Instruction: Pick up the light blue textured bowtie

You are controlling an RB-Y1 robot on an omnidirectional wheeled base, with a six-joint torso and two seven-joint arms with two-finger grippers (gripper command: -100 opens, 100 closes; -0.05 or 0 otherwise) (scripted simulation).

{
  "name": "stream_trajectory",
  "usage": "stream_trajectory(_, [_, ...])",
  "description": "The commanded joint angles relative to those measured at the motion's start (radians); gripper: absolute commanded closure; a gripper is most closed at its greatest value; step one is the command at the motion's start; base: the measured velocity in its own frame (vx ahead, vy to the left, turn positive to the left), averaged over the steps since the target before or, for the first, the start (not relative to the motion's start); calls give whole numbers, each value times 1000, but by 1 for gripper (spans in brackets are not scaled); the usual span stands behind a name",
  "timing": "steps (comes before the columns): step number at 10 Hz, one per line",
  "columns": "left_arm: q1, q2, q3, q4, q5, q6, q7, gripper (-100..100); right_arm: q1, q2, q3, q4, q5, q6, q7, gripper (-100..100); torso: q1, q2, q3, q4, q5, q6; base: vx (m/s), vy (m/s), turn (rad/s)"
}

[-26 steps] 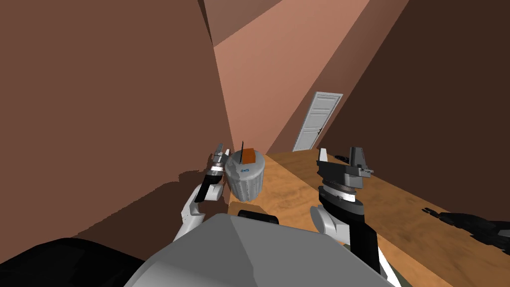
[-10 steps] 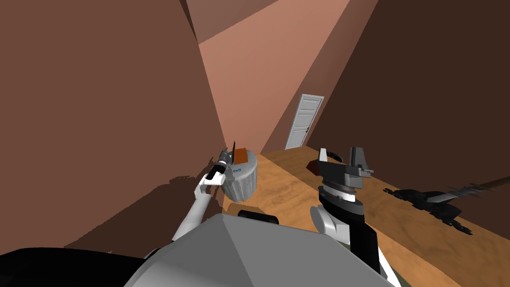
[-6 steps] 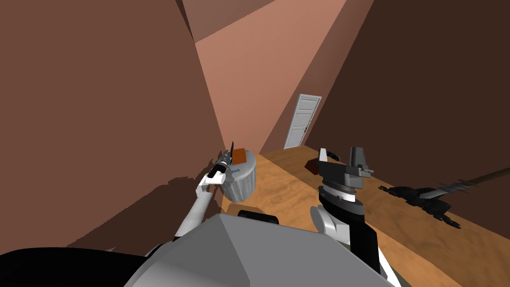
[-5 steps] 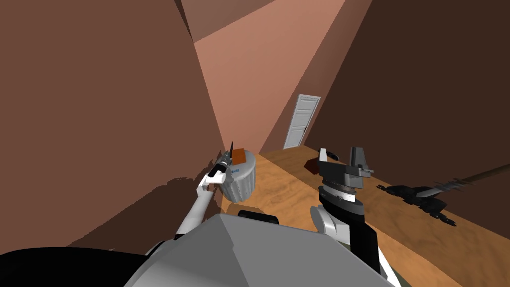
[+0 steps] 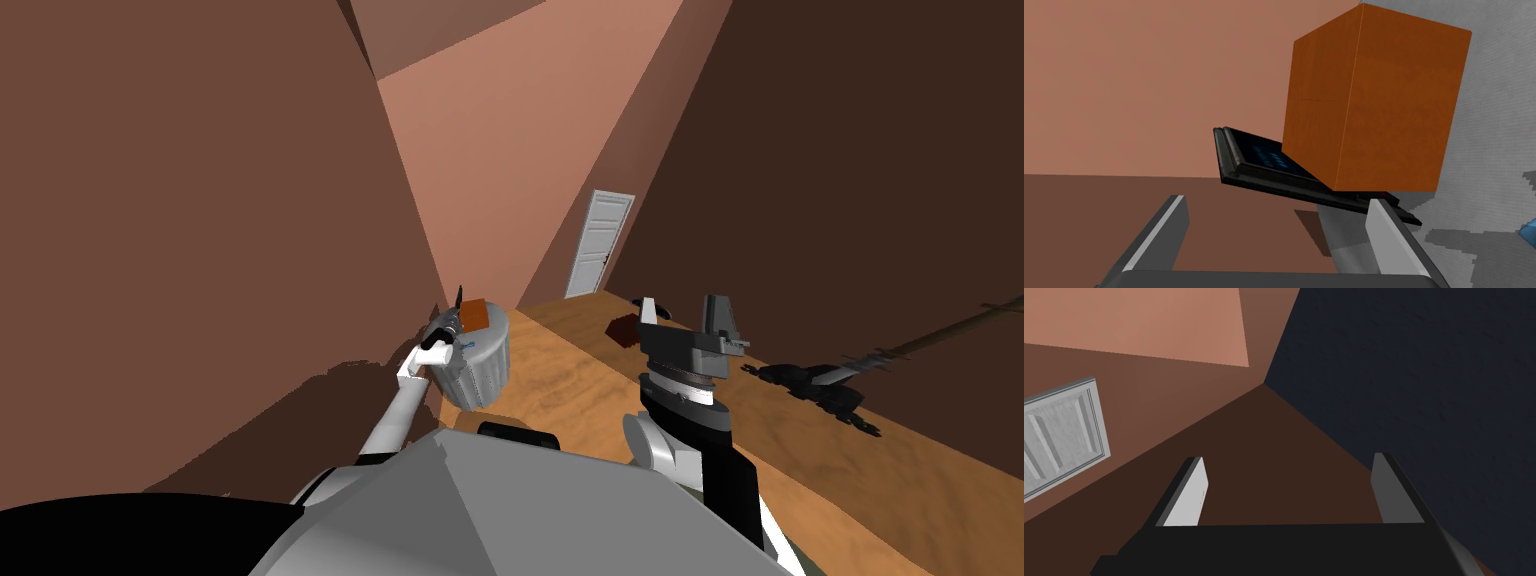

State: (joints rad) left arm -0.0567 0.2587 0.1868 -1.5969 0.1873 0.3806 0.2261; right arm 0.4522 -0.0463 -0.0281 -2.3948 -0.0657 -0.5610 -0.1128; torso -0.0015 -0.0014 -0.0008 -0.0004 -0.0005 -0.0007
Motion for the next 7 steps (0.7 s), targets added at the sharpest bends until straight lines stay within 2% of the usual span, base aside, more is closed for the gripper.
stream_trajectory(1, [-4, 3, 3, 2, 3, 38, 2, -100, 0, 0, 0, 0, 0, 0, 0, 0, 0, 0, 0, 0, 0, 0, 10, -8, 7])
stream_trajectory(2, [-27, 17, 10, 53, 18, 71, 4, -100, 0, 0, 0, 0, 0, 0, 0, 0, 1, 1, 0, 0, 0, 0, 20, -16, -88])
stream_trajectory(3, [-27, 17, 10, 53, 18, 99, 4, -100, 0, 0, 0, 0, 0, 0, 0, 0, 1, 0, 0, 0, 0, 0, 24, -17, -47])
stream_trajectory(4, [-50, 33, 17, 89, 34, 133, 6, -100, 0, 0, 0, 0, 0, 0, 0, 0, 1, 0, 0, 0, 0, 0, 37, -17, -68])
stream_trajectory(7, [-71, 49, 24, 155, 50, 218, 7, -100, 0, 0, 0, 0, 0, 0, 0, 0, 0, -1, 0, 0, 0, 0, 36, -20, -50])
